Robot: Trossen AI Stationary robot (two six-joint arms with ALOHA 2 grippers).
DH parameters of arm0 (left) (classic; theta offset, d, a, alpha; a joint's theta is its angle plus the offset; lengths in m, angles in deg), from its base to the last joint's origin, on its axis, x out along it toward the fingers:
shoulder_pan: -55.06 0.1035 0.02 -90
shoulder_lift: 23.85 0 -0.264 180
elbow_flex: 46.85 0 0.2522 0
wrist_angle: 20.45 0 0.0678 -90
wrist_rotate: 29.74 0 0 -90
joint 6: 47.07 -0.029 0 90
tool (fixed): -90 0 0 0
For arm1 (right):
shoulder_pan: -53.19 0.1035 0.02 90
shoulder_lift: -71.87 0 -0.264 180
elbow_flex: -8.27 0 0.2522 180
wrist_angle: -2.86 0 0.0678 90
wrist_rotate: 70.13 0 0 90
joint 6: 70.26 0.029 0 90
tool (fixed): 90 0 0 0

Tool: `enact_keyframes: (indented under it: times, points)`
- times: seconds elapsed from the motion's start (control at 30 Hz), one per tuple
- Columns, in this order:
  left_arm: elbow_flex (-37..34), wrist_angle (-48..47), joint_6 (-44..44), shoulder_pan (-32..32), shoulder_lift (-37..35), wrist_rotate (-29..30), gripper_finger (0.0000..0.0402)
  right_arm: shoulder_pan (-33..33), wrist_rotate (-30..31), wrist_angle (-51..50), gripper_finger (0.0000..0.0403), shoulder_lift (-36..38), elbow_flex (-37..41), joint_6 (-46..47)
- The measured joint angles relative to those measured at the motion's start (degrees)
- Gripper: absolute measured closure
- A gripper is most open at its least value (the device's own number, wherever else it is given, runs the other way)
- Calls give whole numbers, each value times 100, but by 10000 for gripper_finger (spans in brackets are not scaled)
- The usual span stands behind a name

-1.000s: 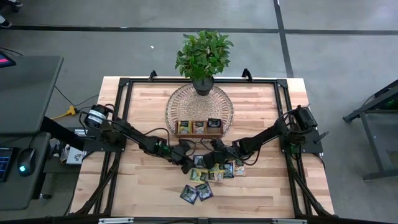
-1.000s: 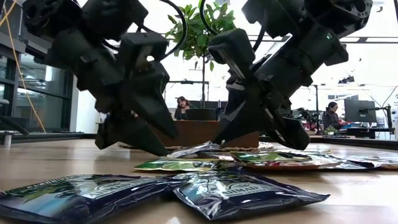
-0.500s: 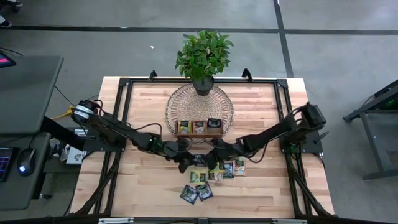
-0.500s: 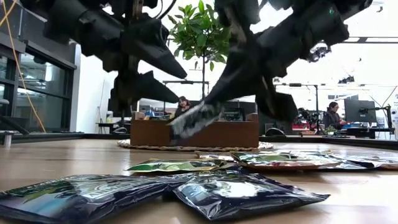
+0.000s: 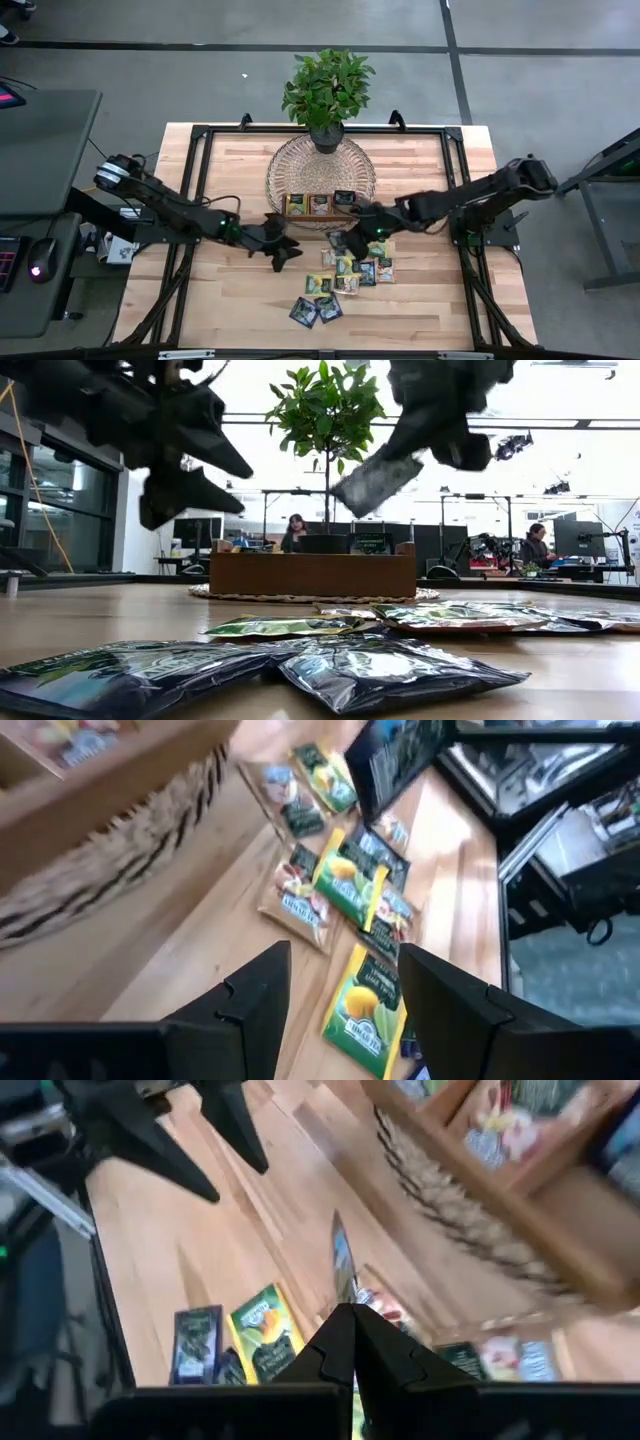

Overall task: Pick & Place Tea
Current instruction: Put the violet tea bag into the right section of the wooden organizer

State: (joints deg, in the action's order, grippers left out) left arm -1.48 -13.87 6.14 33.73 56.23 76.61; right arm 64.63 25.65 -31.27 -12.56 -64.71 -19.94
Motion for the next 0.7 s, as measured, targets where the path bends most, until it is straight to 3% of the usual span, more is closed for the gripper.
enact_keyframes:
  times: [0.33, 0.7]
  points:
    - [-750, 0, 64, -431, -1130, 902, 218, -669, -342, -2673, 402, -76, -1606, -2262]
    - [-1590, 1204, -242, -457, -1999, 955, 218, -1552, -915, -4193, 403, -809, -2718, -4349]
